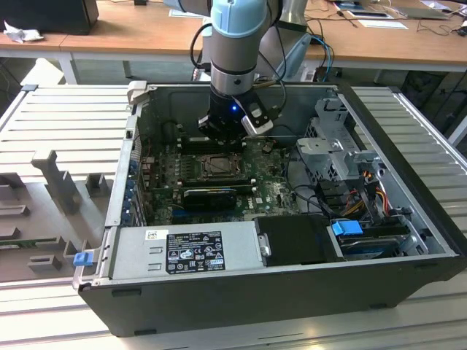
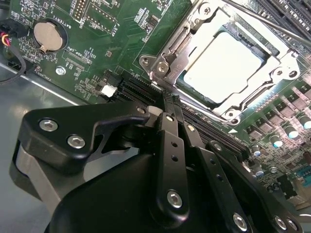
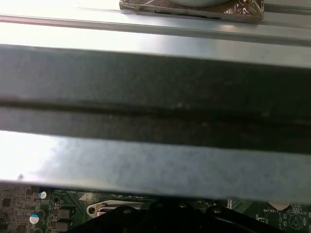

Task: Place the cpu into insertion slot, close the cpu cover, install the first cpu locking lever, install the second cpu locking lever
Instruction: 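Install the first cpu locking lever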

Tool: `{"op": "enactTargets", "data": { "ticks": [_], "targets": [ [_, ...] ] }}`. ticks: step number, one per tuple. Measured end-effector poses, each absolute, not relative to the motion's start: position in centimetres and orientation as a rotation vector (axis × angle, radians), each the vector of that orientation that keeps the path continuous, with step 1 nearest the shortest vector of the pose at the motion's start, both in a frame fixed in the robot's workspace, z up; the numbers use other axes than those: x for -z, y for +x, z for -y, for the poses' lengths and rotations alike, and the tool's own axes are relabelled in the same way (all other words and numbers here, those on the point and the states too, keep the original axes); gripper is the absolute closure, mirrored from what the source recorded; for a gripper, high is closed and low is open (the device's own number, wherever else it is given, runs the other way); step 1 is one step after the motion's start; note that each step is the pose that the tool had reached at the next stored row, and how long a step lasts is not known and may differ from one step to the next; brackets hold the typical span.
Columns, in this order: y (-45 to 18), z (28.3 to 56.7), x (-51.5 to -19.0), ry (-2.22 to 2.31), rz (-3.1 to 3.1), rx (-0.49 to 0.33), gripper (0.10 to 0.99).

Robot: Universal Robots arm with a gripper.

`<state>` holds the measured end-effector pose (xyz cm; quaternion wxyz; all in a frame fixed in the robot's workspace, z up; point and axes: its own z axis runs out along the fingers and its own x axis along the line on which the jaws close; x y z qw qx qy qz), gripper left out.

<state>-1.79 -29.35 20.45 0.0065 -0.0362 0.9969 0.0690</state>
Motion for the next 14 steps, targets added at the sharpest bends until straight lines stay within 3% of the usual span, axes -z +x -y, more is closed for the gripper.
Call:
{"op": "enactTargets", "data": {
  "ticks": [14],
  "targets": [
    [-1.73,29.82,-20.13,-0.112,-3.119,-0.215,0.98]
  ]
}}
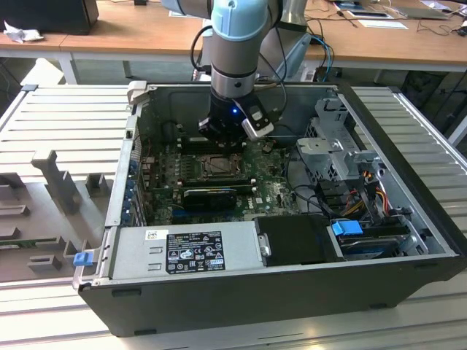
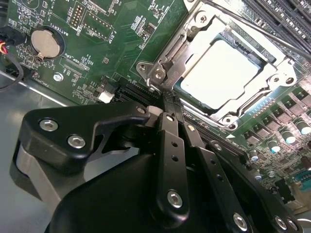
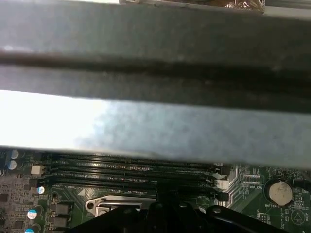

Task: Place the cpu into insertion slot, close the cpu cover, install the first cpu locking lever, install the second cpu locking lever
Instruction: 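Install the first cpu locking lever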

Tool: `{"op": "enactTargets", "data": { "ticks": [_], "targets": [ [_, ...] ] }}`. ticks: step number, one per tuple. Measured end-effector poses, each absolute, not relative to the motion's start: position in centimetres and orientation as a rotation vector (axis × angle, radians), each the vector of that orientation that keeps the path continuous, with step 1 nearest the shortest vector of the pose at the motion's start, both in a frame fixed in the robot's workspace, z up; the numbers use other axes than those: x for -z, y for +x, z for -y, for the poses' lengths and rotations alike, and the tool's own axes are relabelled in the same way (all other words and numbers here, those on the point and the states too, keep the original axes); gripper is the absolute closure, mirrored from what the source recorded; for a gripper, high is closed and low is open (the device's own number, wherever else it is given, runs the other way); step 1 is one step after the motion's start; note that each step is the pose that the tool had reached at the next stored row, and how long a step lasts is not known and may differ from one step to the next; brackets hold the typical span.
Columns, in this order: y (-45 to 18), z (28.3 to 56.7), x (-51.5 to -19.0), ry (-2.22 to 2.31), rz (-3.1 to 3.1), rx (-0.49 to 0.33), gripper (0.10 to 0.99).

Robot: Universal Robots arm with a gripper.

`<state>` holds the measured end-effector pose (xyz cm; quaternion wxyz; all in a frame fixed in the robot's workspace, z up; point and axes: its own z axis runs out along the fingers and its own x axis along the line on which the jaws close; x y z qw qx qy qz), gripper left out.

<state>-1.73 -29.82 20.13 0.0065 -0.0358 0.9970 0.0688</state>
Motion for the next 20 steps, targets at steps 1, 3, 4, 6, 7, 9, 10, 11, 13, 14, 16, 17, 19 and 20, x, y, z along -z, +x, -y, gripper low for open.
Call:
{"op": "enactTargets", "data": {
  "ticks": [1,3,4,6,7,9,10,11,13,14,16,17,19,20],
  "targets": [
    [-1.7,29.8,-20.1,-0.112,-3.119,-0.215,0.98],
    [-1.7,29.8,-20.0,-0.112,-3.119,-0.216,0.98],
    [-1.7,29.8,-20.0,-0.112,-3.119,-0.217,0.98],
    [-1.7,29.8,-20.2,-0.112,-3.119,-0.217,0.98],
    [-1.7,29.8,-20.4,-0.112,-3.119,-0.215,0.98],
    [-1.7,29.8,-20.9,-0.112,-3.119,-0.214,0.98],
    [-1.7,29.8,-21.1,-0.112,-3.119,-0.213,0.98],
    [-1.7,29.9,-21.1,-0.112,-3.119,-0.213,0.98],
    [-1.7,30.1,-21.1,-0.112,-3.119,-0.212,0.98],
    [-1.7,30.1,-21.1,-0.112,-3.119,-0.212,0.98],
    [-1.7,30.2,-21.1,-0.112,-3.119,-0.212,0.98],
    [-1.7,30.3,-21.1,-0.112,-3.119,-0.212,0.98],
    [-1.7,30.3,-21.1,-0.112,-3.119,-0.212,0.98],
    [-1.7,30.4,-21.1,-0.112,-3.119,-0.212,0.98]
  ]
}}
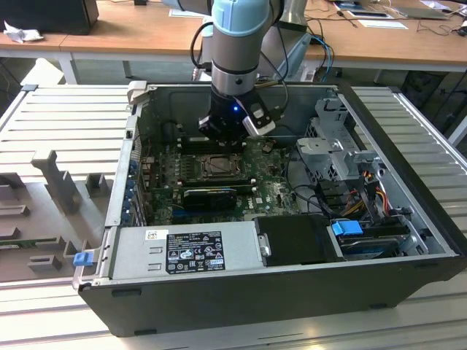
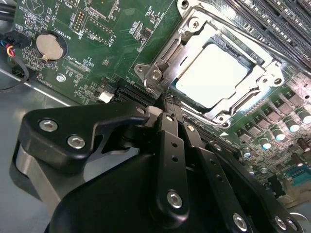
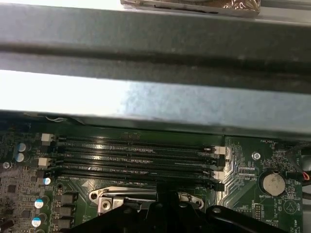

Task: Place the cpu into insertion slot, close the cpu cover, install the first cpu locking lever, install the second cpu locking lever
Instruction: 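Install the first cpu locking lever, then install the second cpu locking lever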

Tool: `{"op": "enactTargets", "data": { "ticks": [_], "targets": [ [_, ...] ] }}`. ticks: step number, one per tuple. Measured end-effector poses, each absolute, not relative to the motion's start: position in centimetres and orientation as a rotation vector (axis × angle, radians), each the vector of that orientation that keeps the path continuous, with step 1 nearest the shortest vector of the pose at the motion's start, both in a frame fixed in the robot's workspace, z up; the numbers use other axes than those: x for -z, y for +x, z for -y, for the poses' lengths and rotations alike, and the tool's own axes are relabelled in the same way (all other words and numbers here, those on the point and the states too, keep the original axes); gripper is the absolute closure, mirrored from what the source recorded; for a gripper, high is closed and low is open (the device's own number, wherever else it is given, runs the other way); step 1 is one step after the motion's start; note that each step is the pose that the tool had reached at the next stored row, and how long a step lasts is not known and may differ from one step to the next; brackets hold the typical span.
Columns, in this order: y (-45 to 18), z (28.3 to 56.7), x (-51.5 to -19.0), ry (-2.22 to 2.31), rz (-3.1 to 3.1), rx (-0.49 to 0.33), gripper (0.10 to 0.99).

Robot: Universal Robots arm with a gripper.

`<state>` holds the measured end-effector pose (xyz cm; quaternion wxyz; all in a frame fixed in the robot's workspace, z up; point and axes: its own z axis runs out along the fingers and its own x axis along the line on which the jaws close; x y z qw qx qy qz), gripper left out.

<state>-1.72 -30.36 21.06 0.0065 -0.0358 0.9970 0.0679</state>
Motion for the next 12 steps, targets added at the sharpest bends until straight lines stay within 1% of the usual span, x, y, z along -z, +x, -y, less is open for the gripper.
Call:
{"op": "enactTargets", "data": {
  "ticks": [12],
  "targets": [
    [-1.72,30.59,-21.72,-0.111,-3.119,-0.212,0.98]
  ]
}}
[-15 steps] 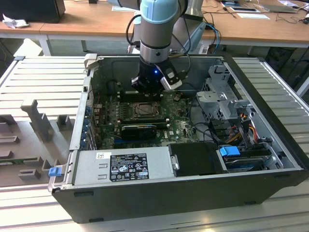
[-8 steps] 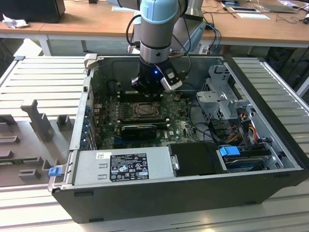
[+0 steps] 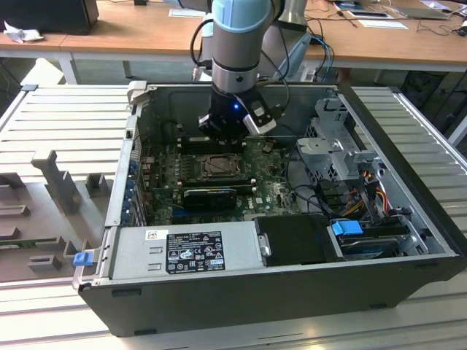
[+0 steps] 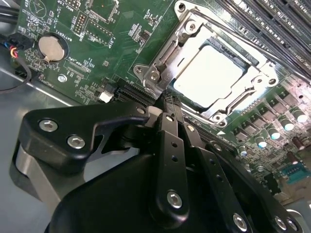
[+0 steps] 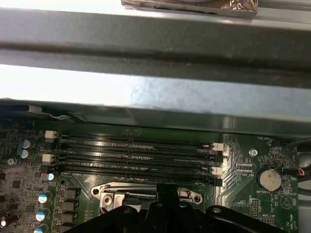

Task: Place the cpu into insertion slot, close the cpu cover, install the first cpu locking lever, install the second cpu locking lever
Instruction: 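Install the second cpu locking lever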

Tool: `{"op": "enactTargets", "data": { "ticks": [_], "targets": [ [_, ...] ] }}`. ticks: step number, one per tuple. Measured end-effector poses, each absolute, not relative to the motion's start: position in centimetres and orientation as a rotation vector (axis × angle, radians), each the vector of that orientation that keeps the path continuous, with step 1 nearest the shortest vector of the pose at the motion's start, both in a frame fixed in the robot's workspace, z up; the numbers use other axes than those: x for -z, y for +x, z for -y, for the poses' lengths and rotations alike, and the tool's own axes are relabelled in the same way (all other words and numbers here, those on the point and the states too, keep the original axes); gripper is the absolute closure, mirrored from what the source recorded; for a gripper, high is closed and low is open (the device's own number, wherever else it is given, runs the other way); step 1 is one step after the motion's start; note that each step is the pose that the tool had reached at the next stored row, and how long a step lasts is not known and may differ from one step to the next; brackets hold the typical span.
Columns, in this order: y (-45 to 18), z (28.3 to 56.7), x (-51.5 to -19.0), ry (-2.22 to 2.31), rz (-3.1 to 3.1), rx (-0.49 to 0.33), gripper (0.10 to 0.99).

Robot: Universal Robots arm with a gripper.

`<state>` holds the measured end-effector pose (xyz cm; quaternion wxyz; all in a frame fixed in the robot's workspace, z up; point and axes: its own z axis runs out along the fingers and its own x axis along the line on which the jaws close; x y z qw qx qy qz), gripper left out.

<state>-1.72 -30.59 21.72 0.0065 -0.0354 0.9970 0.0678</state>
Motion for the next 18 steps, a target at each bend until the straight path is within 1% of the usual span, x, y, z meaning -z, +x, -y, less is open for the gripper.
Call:
{"op": "enactTargets", "data": {
  "ticks": [8,18],
  "targets": [
    [-1.7,30.6,-23.5,-0.109,-3.119,-0.212,0.98],
    [-1.7,31.3,-23.5,-0.108,-3.119,-0.212,0.98]
  ]
}}
